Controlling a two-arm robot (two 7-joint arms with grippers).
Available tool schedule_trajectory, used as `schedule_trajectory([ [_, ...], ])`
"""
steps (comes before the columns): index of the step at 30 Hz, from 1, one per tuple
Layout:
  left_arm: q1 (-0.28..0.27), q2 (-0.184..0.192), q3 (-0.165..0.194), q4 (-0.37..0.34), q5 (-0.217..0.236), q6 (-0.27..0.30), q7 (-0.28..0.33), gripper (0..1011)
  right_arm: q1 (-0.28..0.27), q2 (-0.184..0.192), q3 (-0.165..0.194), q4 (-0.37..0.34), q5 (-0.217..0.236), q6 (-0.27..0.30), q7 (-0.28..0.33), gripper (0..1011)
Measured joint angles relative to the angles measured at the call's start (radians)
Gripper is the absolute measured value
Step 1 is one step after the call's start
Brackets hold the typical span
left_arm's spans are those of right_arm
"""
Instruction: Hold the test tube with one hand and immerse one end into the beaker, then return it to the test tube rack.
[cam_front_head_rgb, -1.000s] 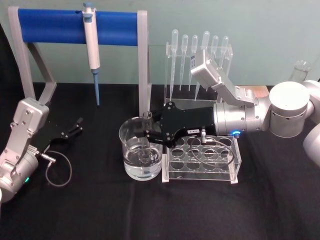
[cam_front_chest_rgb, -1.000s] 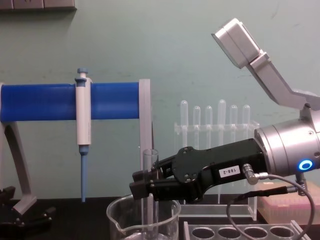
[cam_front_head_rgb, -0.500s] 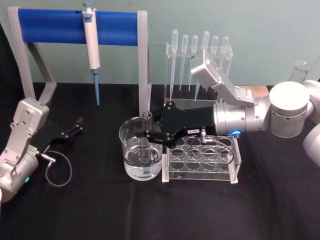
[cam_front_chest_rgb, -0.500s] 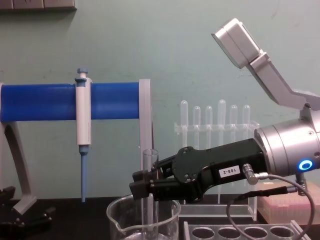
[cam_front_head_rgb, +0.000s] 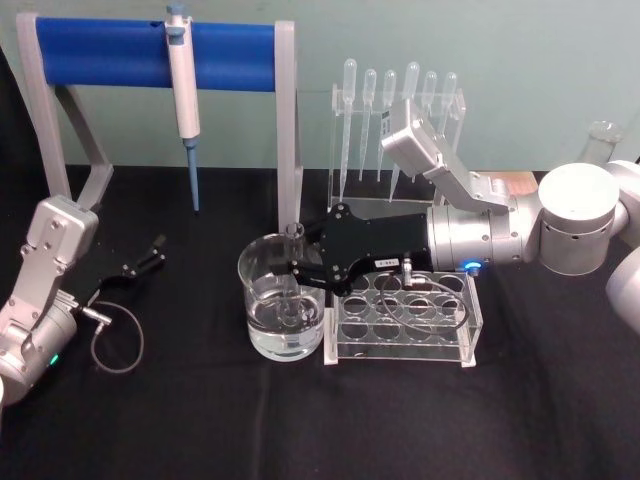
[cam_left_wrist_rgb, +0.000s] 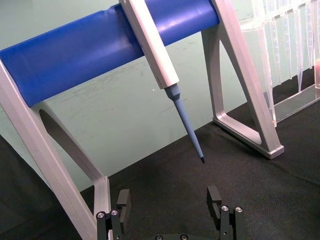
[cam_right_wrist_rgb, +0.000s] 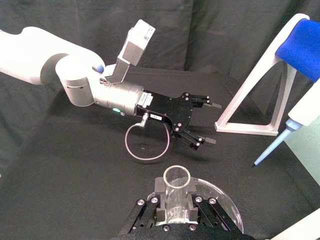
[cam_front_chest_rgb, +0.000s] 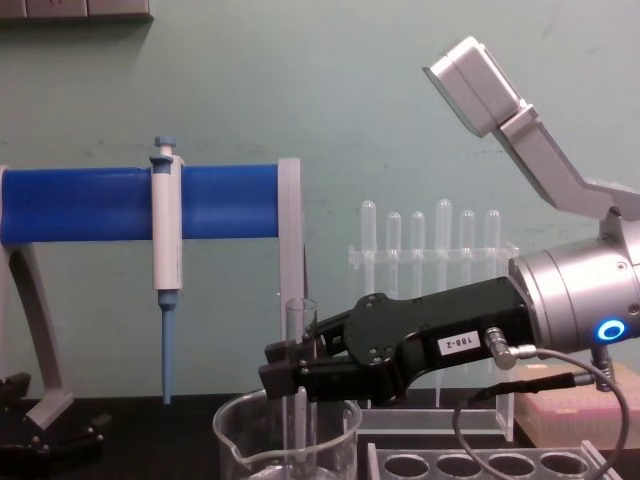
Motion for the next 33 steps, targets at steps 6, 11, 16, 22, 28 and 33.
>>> schedule_trajectory([
  [6, 0.000, 0.000, 0.000, 0.000, 0.000, 0.000, 0.000, 1000, 0.000, 0.000, 0.000, 0.000, 0.000, 0.000, 0.000, 237],
  [11, 0.000, 0.000, 0.000, 0.000, 0.000, 0.000, 0.000, 1000, 0.000, 0.000, 0.000, 0.000, 0.000, 0.000, 0.000, 237],
  [16, 0.000, 0.000, 0.000, 0.000, 0.000, 0.000, 0.000, 1000, -0.001, 0.005, 0.010, -0.021, -0.005, 0.004, -0.005, 237],
  [22, 0.000, 0.000, 0.000, 0.000, 0.000, 0.000, 0.000, 1000, -0.004, 0.022, 0.027, -0.060, -0.004, 0.014, -0.012, 237],
  [28, 0.000, 0.000, 0.000, 0.000, 0.000, 0.000, 0.000, 1000, -0.003, 0.058, 0.052, -0.133, 0.006, 0.035, -0.022, 237],
  [33, 0.000, 0.000, 0.000, 0.000, 0.000, 0.000, 0.000, 1000, -0.002, 0.088, 0.079, -0.198, 0.033, 0.042, -0.025, 237],
])
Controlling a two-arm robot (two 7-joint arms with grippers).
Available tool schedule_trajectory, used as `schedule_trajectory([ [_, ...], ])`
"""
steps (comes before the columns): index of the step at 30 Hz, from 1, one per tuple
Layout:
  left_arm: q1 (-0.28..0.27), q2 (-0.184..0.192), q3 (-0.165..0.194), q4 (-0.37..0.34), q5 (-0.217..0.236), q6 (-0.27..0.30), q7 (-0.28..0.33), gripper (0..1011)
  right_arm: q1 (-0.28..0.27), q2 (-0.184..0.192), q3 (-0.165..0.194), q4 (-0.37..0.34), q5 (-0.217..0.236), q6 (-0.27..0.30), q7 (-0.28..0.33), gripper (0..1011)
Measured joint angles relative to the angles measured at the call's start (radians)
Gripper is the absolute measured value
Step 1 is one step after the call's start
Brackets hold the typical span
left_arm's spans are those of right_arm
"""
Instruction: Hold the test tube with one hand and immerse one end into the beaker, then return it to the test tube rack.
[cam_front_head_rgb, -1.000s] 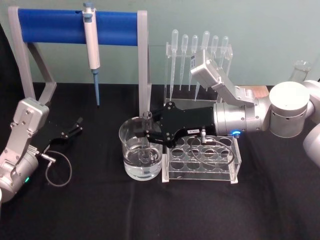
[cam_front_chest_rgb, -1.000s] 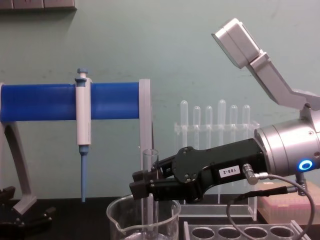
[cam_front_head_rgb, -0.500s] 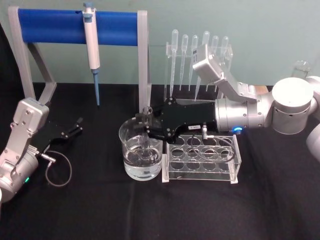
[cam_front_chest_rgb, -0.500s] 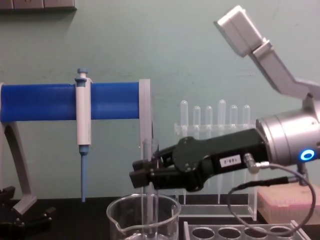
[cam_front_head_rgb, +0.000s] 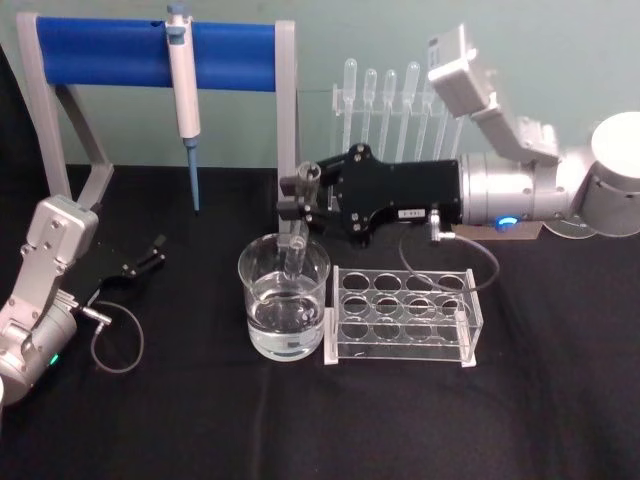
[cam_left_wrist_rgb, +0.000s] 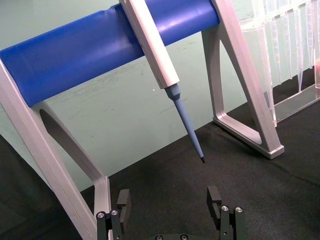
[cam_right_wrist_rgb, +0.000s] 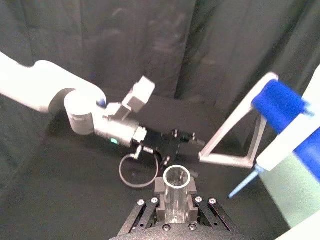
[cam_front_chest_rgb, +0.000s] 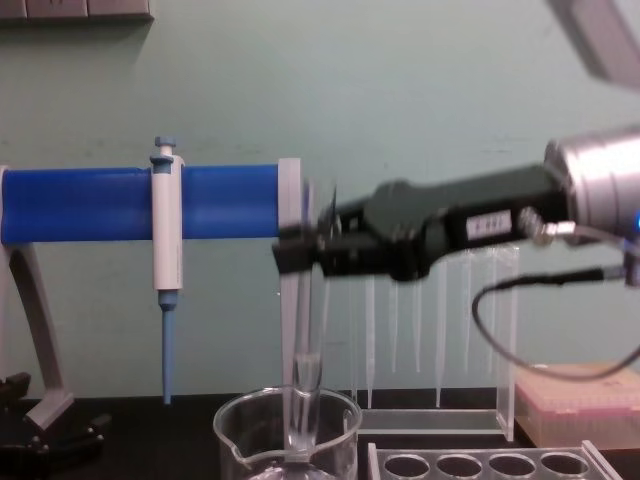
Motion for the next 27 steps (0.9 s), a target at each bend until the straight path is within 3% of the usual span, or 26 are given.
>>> schedule_trajectory([
  [15, 0.000, 0.000, 0.000, 0.000, 0.000, 0.000, 0.000, 1000, -0.008, 0.106, 0.053, -0.184, 0.046, 0.030, -0.032, 238],
  [22, 0.000, 0.000, 0.000, 0.000, 0.000, 0.000, 0.000, 1000, -0.068, 0.195, 0.089, -0.282, 0.080, 0.036, -0.054, 237],
  [24, 0.000, 0.000, 0.000, 0.000, 0.000, 0.000, 0.000, 1000, -0.108, 0.240, 0.110, -0.319, 0.094, 0.027, -0.068, 237],
  [25, 0.000, 0.000, 0.000, 0.000, 0.000, 0.000, 0.000, 1000, -0.108, 0.240, 0.110, -0.319, 0.094, 0.027, -0.068, 237],
  [27, 0.000, 0.000, 0.000, 0.000, 0.000, 0.000, 0.000, 1000, -0.150, 0.279, 0.131, -0.344, 0.105, 0.016, -0.083, 237],
])
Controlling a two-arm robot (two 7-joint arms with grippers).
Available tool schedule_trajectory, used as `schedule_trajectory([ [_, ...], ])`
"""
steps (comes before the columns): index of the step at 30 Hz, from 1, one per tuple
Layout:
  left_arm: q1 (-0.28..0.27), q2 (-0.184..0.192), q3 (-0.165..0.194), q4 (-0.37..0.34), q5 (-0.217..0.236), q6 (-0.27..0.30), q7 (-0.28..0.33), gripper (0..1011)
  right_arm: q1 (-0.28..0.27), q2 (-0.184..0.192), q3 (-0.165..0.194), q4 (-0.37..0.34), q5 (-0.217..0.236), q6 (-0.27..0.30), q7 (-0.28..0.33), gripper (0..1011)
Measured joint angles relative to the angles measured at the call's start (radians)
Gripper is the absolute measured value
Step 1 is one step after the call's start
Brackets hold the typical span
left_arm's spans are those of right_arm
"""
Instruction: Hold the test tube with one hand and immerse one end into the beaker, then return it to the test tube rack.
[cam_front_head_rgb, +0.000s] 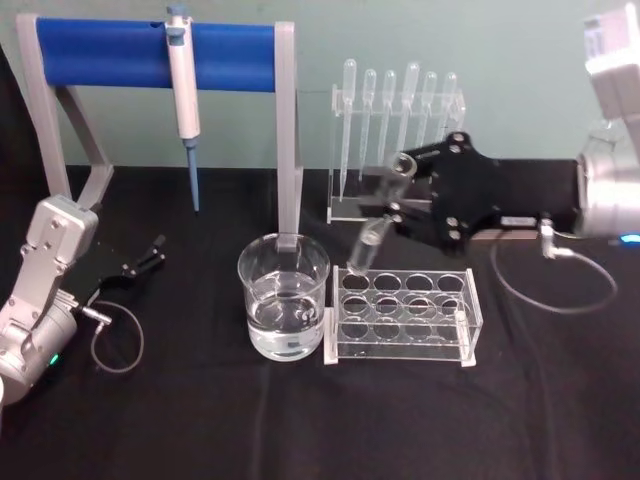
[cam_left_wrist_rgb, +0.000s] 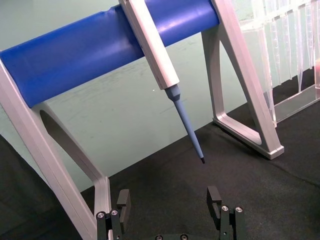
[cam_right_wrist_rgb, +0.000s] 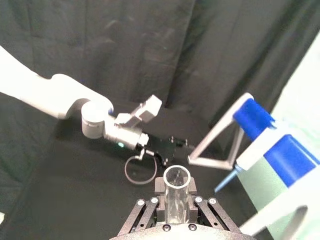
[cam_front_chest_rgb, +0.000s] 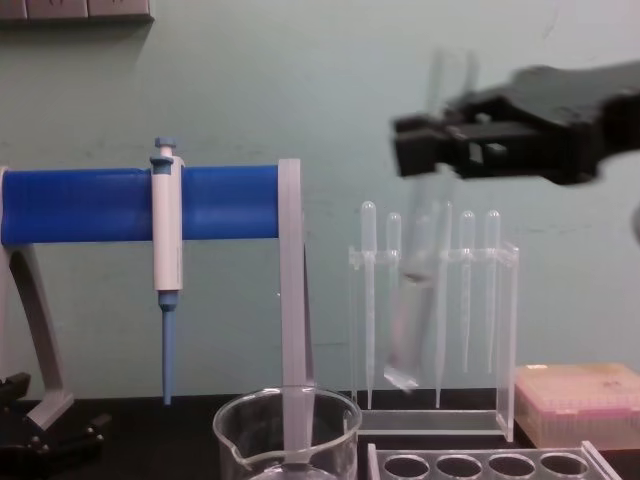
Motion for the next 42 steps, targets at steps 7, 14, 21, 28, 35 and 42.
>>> schedule_trajectory([
  [7, 0.000, 0.000, 0.000, 0.000, 0.000, 0.000, 0.000, 1000, -0.116, 0.078, 0.054, -0.024, 0.016, -0.048, -0.036, 237],
  [14, 0.000, 0.000, 0.000, 0.000, 0.000, 0.000, 0.000, 1000, -0.153, 0.075, 0.063, 0.006, -0.006, -0.074, -0.044, 237],
  [21, 0.000, 0.000, 0.000, 0.000, 0.000, 0.000, 0.000, 1000, -0.162, 0.045, 0.056, 0.053, -0.037, -0.085, -0.041, 237],
  [28, 0.000, 0.000, 0.000, 0.000, 0.000, 0.000, 0.000, 1000, -0.167, 0.015, 0.054, 0.085, -0.061, -0.090, -0.033, 237],
  [35, 0.000, 0.000, 0.000, 0.000, 0.000, 0.000, 0.000, 1000, -0.178, -0.004, 0.053, 0.099, -0.093, -0.089, -0.039, 237],
  [42, 0.000, 0.000, 0.000, 0.000, 0.000, 0.000, 0.000, 1000, -0.190, -0.023, 0.047, 0.122, -0.128, -0.088, -0.046, 237],
])
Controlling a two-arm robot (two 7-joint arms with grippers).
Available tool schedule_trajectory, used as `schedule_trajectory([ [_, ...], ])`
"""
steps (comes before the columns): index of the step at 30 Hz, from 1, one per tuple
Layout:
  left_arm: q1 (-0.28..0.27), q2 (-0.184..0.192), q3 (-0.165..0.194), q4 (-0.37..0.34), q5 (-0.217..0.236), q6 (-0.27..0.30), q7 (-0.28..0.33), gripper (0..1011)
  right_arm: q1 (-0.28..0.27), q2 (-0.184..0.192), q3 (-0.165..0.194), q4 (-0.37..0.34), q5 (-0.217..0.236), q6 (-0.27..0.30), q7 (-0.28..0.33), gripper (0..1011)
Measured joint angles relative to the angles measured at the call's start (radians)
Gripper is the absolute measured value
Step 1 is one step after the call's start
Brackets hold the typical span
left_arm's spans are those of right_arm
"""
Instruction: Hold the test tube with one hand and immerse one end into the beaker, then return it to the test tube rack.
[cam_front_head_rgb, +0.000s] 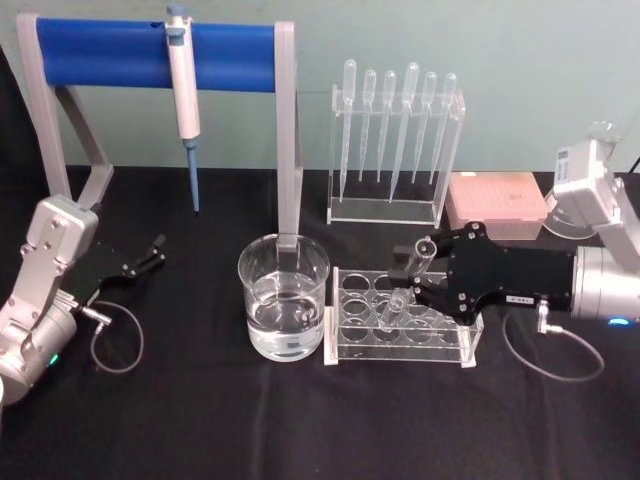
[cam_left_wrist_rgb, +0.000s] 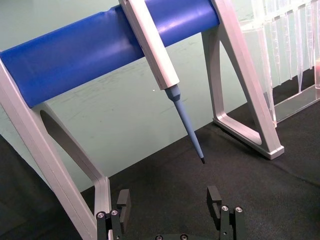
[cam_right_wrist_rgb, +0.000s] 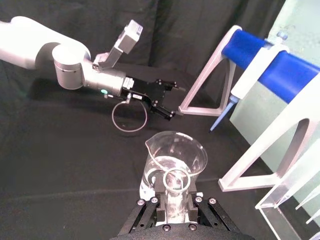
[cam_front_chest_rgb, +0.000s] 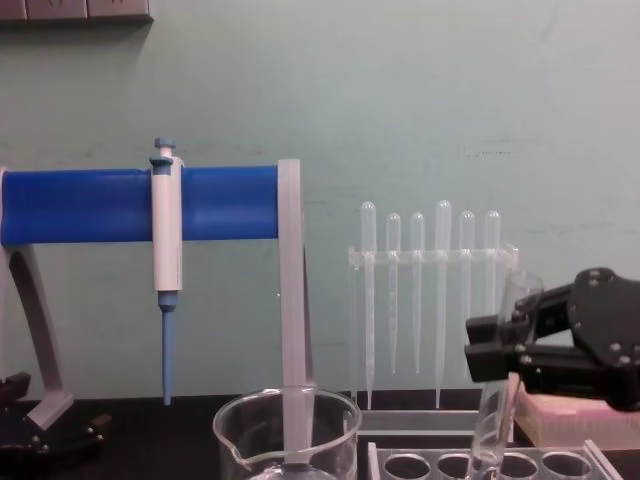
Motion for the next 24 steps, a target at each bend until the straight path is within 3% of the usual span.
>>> schedule_trajectory([
  [14, 0.000, 0.000, 0.000, 0.000, 0.000, 0.000, 0.000, 1000, -0.017, -0.029, 0.001, 0.046, -0.039, -0.017, 0.000, 236],
  [24, 0.000, 0.000, 0.000, 0.000, 0.000, 0.000, 0.000, 1000, -0.018, -0.031, 0.001, 0.047, -0.073, -0.016, -0.012, 237],
])
